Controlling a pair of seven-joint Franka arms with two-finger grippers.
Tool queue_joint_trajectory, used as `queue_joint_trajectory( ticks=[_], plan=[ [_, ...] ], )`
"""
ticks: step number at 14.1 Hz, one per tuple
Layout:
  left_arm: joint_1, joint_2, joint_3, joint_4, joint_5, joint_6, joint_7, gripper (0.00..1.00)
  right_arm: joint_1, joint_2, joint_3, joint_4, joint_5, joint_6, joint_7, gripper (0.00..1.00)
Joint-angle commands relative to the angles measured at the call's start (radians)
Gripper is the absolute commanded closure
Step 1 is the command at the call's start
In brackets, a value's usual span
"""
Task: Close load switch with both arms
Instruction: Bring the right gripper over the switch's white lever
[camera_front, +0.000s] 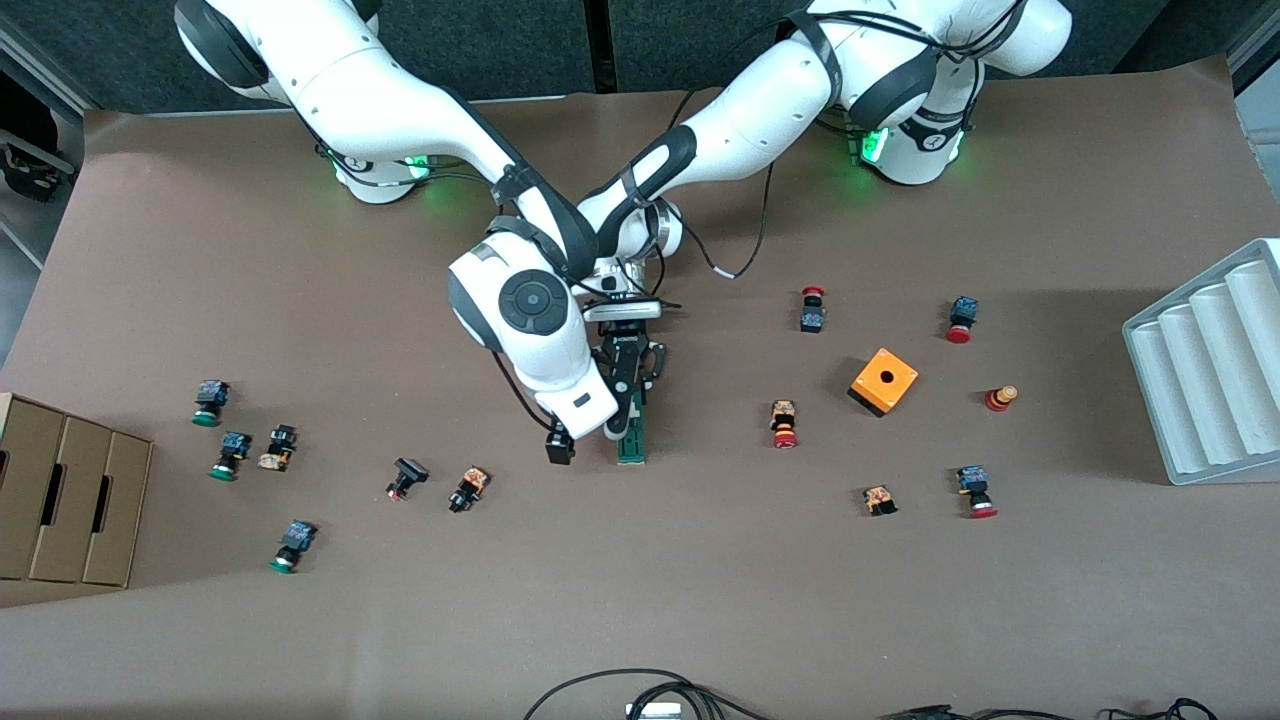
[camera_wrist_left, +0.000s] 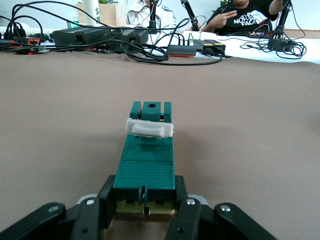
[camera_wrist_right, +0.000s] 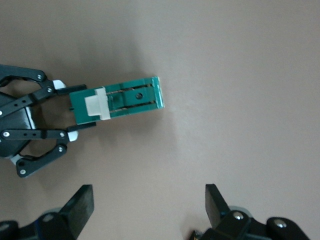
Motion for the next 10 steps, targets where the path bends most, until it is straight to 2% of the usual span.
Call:
queue_joint_trajectory(
  ticks=[1, 10],
  plan=[
    [-0.020, 0.018, 0.006, 0.018, 0.014, 0.006, -0.033, 0.64, 0.026, 0.031, -0.002, 0.009, -0.010, 0.054, -0.003, 0.01],
    [-0.020, 0.018, 0.006, 0.018, 0.014, 0.006, -0.033, 0.64, 0.052, 0.088, -0.004, 0.009, 0.003, 0.134, 0.022, 0.01]
  ],
)
